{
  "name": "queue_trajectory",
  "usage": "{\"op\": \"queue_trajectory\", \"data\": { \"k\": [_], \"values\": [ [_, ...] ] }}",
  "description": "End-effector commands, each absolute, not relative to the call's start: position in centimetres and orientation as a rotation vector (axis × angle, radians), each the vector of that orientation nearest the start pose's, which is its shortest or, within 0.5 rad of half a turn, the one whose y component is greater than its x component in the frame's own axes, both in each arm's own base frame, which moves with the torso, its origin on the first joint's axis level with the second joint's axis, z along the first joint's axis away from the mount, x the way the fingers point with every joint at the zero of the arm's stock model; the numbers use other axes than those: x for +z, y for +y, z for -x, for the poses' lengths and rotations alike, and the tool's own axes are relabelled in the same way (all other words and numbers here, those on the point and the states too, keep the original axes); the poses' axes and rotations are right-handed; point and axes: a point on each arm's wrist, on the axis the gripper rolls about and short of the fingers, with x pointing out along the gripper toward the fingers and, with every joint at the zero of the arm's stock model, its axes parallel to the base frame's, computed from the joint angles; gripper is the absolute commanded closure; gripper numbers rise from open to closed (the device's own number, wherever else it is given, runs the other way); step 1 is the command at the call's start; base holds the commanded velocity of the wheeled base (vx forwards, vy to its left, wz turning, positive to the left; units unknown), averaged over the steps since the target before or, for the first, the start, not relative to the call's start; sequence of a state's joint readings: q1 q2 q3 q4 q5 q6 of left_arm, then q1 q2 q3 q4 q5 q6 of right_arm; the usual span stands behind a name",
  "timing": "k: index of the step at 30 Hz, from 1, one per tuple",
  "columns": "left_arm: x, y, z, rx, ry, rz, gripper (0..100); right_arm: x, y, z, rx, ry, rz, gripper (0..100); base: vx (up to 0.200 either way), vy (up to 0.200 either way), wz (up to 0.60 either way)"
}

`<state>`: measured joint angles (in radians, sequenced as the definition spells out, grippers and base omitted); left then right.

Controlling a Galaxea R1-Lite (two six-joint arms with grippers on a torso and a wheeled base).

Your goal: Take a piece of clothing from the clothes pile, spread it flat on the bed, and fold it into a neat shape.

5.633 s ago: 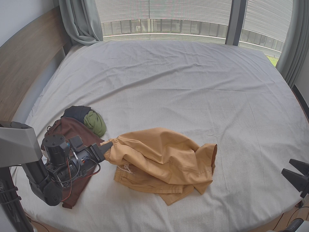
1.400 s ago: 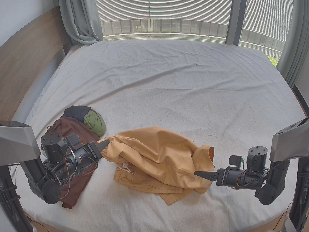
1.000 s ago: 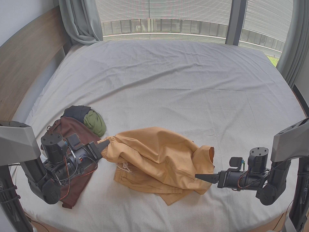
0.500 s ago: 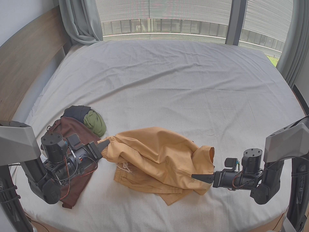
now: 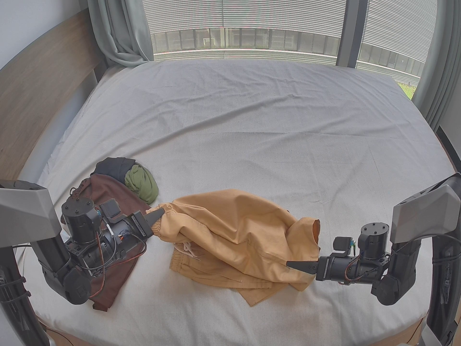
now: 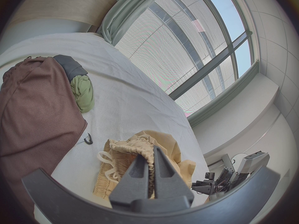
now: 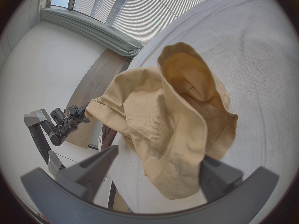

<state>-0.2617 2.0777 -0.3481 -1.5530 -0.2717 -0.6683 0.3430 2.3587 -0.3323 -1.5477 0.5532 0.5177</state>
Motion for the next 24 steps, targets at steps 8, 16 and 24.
{"op": "queue_trajectory", "data": {
  "k": [8, 16, 24],
  "values": [
    [6.0, -8.1, -28.2, -0.451, 0.349, 0.652, 100, -3.8, 10.7, -27.0, 0.725, 0.738, -0.492, 100, 0.000, 0.000, 0.00],
    [5.9, -8.2, -28.2, -0.452, 0.350, 0.653, 100, -3.1, 10.3, -26.7, 0.721, 0.725, -0.494, 100, 0.000, 0.000, 0.00],
    [6.8, -8.6, -28.0, -0.477, 0.323, 0.649, 100, 1.1, 10.0, -25.6, 0.754, 0.618, -0.485, 100, 0.000, 0.000, 0.00]
  ]
}}
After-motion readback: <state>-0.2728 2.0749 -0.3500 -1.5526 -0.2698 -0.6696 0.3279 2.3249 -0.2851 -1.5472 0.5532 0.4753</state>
